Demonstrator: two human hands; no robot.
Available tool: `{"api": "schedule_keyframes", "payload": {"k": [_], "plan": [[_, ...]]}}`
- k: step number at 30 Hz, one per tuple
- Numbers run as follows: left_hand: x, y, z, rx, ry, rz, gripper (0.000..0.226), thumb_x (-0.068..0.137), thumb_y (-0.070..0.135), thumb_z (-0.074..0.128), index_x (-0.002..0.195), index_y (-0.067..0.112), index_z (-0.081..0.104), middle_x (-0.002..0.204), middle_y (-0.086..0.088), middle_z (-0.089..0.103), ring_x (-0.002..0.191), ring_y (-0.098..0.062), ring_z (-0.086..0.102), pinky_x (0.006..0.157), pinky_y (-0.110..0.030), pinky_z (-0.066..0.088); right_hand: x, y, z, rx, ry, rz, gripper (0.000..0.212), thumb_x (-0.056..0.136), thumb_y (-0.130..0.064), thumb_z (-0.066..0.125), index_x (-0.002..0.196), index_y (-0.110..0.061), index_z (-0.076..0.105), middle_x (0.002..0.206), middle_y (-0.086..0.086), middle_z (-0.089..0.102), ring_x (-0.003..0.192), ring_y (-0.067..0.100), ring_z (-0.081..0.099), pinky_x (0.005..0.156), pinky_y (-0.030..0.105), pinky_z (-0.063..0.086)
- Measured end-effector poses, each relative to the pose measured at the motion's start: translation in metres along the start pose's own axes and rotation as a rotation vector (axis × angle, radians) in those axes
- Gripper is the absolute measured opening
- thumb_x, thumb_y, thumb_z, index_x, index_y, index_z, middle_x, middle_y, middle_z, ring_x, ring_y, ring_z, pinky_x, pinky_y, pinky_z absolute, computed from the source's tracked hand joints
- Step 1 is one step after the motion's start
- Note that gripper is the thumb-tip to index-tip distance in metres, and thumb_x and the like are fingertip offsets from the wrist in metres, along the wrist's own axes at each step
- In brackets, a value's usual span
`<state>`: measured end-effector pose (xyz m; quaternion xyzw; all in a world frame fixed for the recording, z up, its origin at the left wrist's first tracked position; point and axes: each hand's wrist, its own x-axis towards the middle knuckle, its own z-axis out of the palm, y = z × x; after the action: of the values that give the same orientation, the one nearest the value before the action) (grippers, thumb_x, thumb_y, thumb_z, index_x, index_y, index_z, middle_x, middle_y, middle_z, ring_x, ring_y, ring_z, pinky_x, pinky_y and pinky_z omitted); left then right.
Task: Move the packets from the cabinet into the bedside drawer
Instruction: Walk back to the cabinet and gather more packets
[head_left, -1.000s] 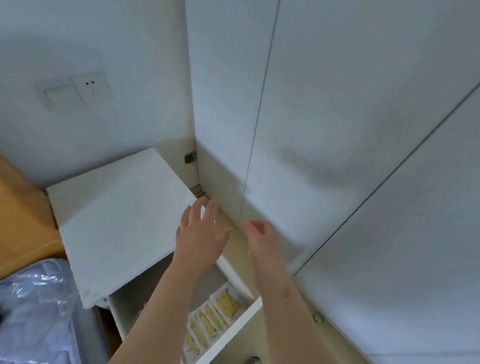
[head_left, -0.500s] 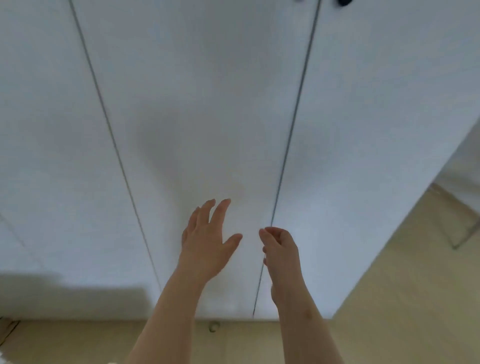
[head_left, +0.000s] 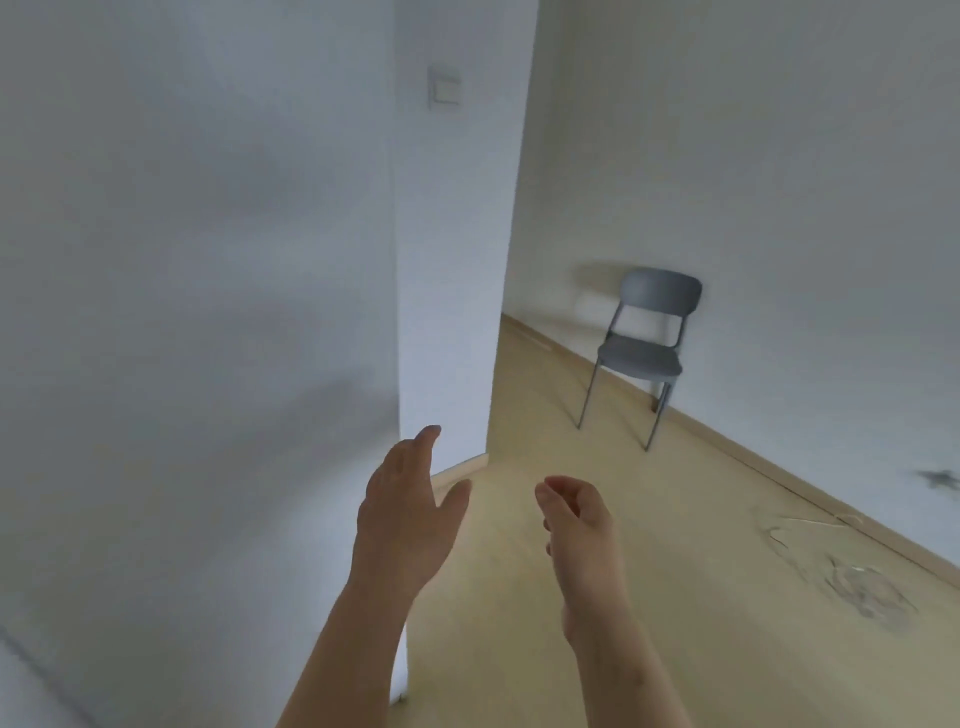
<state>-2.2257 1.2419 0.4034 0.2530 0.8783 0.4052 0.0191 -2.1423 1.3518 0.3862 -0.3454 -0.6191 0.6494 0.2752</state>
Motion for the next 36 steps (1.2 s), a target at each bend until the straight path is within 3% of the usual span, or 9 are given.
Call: {"api": "schedule_keyframes", "payload": {"k": [7, 11, 19, 26, 36], "plan": [[0.062, 0.105, 0.141, -0.123, -0.238, 0.127, 0.060, 0.093, 0.036, 0.050, 0.147, 0.031, 0.023, 0.151, 0.007, 0.027, 0.137, -0.017, 0.030, 0.106, -0.034, 0.032, 0.085, 0.002, -0.137, 0.049, 0.316, 0.037, 0.009, 0.092, -0.021, 0.056, 0.101, -0.023, 0.056, 0.104, -0.004, 0.058, 0.094, 0.013, 0.050, 0.083, 0.028, 0.039], [0.095, 0.163, 0.226, -0.207, -0.432, 0.200, 0.059, 0.093, 0.037, 0.052, 0.146, 0.031, 0.026, 0.149, 0.006, 0.031, 0.134, -0.016, 0.036, 0.104, -0.033, 0.035, 0.139, 0.003, -0.212, 0.046, 0.498, 0.014, 0.016, 0.091, -0.020, 0.057, 0.108, -0.018, 0.057, 0.104, 0.000, 0.056, 0.087, 0.013, 0.047, 0.074, 0.025, 0.039], [0.184, 0.297, 0.373, -0.534, -0.744, 0.137, 0.023, 0.091, 0.025, 0.059, 0.114, 0.027, 0.056, 0.112, 0.002, 0.062, 0.103, -0.015, 0.058, 0.075, -0.027, 0.042, 0.240, -0.020, -0.353, 0.106, 0.804, 0.001, 0.012, 0.091, -0.018, 0.057, 0.104, -0.017, 0.056, 0.097, -0.002, 0.057, 0.089, 0.014, 0.051, 0.067, 0.022, 0.039], [0.148, 0.413, 0.511, -0.506, -1.100, 0.258, 0.008, 0.090, 0.023, 0.059, 0.093, 0.031, 0.060, 0.102, 0.002, 0.064, 0.099, -0.016, 0.062, 0.082, -0.030, 0.044, 0.237, 0.000, -0.503, 0.221, 1.088, 0.141, 0.005, 0.091, -0.019, 0.055, 0.087, -0.021, 0.058, 0.089, 0.001, 0.063, 0.075, 0.015, 0.058, 0.069, 0.029, 0.042], [0.072, 0.622, 0.703, -0.559, -1.329, 0.289, 0.008, 0.092, 0.022, 0.056, 0.092, 0.027, 0.062, 0.098, 0.001, 0.065, 0.092, -0.013, 0.064, 0.091, -0.040, 0.047, 0.248, -0.005, -0.768, 0.219, 1.278, 0.113, 0.006, 0.092, -0.018, 0.054, 0.089, -0.021, 0.058, 0.091, 0.001, 0.065, 0.077, 0.015, 0.060, 0.075, 0.032, 0.046]]}}
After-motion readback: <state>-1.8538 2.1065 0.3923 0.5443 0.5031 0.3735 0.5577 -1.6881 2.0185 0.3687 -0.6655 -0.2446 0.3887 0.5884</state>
